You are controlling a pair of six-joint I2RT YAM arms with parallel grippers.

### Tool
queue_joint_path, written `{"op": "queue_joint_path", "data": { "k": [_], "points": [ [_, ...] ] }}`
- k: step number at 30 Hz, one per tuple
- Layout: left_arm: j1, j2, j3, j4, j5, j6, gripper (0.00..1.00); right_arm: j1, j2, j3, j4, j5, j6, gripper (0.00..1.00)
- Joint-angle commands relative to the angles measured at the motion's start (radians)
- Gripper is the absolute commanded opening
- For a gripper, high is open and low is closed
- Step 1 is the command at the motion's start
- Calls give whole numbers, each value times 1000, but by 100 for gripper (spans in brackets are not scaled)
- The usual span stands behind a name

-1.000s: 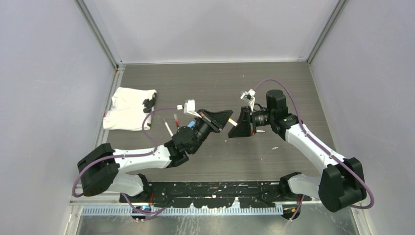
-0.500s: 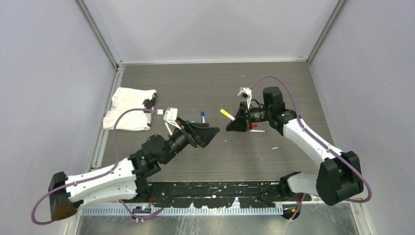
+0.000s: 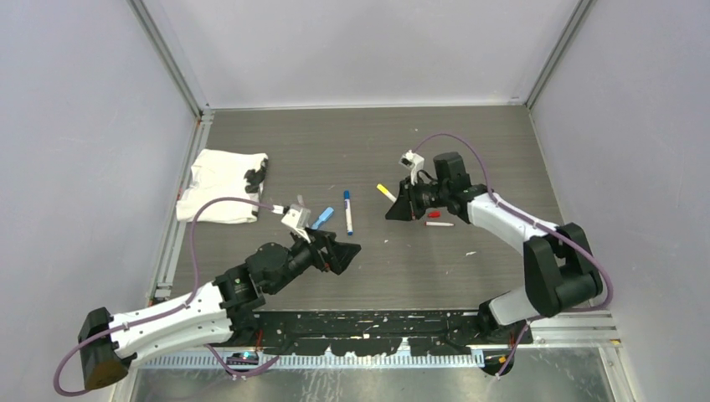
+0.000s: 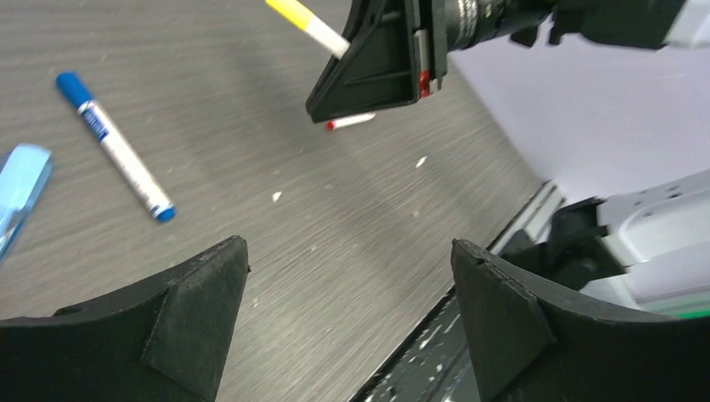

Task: Insert the pens into the pen caps
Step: Place the pen at the center of the board, then pick up the pen from the center of the board.

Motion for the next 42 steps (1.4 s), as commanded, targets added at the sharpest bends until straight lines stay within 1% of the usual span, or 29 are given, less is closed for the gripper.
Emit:
{"op": "queue_joint_path", "data": {
  "k": [1, 3, 5, 8, 12, 14, 17, 19, 21, 23, 25, 26, 28, 29, 31, 32, 33, 34, 37, 40, 42],
  "points": [
    [9, -16, -52, 70, -69, -5, 92, 62, 73, 35, 97, 275, 171, 18],
    [12, -43, -77, 68, -87, -22, 92, 86, 128, 64, 94, 343, 217, 23],
    [12, -79, -102, 60, -104, -40, 91, 99, 185, 92, 85, 399, 255, 25],
    [13, -141, -146, 59, -129, -66, 91, 100, 257, 132, 77, 423, 308, 27],
    [13, -204, -166, 34, -144, -79, 91, 100, 327, 174, 86, 365, 391, 39],
    [12, -216, -163, 18, -147, -80, 90, 100, 357, 184, 100, 335, 414, 42],
    [12, -211, -157, 12, -139, -86, 90, 97, 379, 217, 70, 276, 396, 45],
    [13, -198, -155, 18, -128, -88, 90, 93, 349, 237, 43, 238, 344, 47],
    [13, -185, -153, 31, -113, -88, 90, 87, 287, 264, -24, 213, 219, 50],
    [13, -170, -155, 60, -92, -82, 90, 61, 223, 302, -139, 159, 43, 51],
    [13, -155, -172, 142, -55, -82, 94, 5, 164, 332, -275, 61, -153, 52],
    [13, -148, -188, 202, -22, -81, 96, -24, 137, 338, -375, -5, -251, 53],
    [15, -132, -216, 312, 8, -84, 99, -68, 87, 334, -495, -68, -466, 53],
    [15, -124, -221, 342, 25, -85, 100, -83, 65, 328, -600, -87, -588, 53],
    [15, -105, -221, 368, 39, -83, 100, -97, 16, 306, -728, -82, -880, 55],
    [15, -94, -219, 376, 51, -84, 100, -101, -6, 288, -807, -57, -1072, 58],
    [16, -81, -216, 383, 59, -84, 100, -104, -27, 268, -841, -33, -1145, 62],
    [16, -68, -212, 384, 66, -84, 100, -112, -39, 251, -852, -9, -1216, 63],
    [16, -35, -203, 385, 75, -87, 100, -154, -13, 252, -886, 21, -1238, 64],
    [18, -20, -208, 390, 65, -89, 100, -184, 53, 296, -982, 55, -1298, 60],
    [18, -15, -215, 396, 61, -90, 100, -190, 75, 301, -988, 110, -1302, 57]
  ]
}}
